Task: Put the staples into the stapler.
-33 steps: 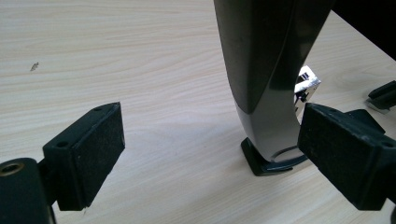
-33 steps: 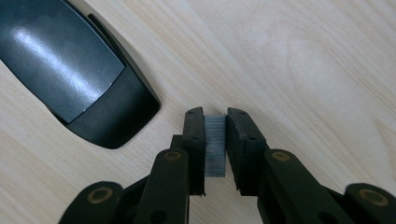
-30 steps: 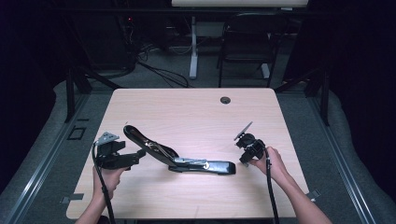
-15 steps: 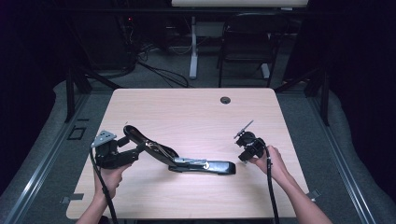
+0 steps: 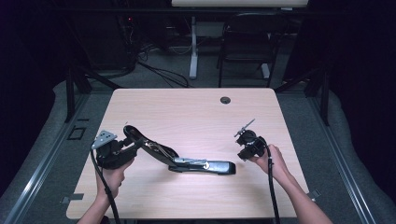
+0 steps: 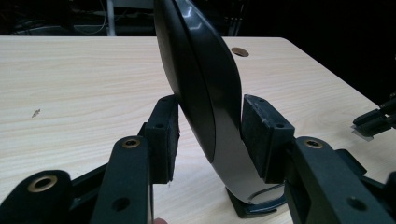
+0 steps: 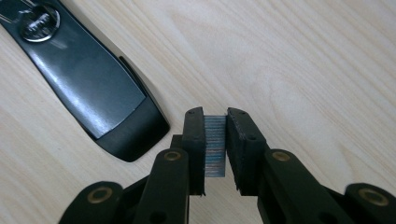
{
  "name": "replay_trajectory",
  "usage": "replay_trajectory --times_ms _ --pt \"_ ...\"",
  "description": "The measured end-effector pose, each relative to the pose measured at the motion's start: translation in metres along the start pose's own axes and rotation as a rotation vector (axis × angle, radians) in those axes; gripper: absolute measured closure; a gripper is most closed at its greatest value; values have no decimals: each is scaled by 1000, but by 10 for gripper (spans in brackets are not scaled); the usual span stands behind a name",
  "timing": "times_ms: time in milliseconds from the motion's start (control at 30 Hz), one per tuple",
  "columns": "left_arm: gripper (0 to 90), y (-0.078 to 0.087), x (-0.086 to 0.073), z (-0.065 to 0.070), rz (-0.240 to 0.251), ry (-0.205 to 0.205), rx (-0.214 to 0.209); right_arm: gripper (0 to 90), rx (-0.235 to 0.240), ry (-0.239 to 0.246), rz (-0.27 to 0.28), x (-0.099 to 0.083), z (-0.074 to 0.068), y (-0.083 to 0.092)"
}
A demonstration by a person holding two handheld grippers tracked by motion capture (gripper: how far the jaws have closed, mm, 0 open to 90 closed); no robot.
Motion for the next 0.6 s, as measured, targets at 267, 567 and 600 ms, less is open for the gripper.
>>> replay_trajectory --times_ms 267,567,600 --pt "581 0 0 0 -1 5 3 784 22 62 33 10 -7 3" --pt "589 0 0 0 2 27 -2 783 36 127 42 24 -15 6" --pt "589 0 0 0 2 26 -1 783 38 133 41 26 -16 6"
Point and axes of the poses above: each handheld gripper's, and its own axes: y roughly backward along the jaws, x roughly out of its top, z roughly to its right, the point moved 9 cm from there along -y, roughly forward along the jaws, and after that the axes turned 11 degrees about x, right-handed, at the moved point
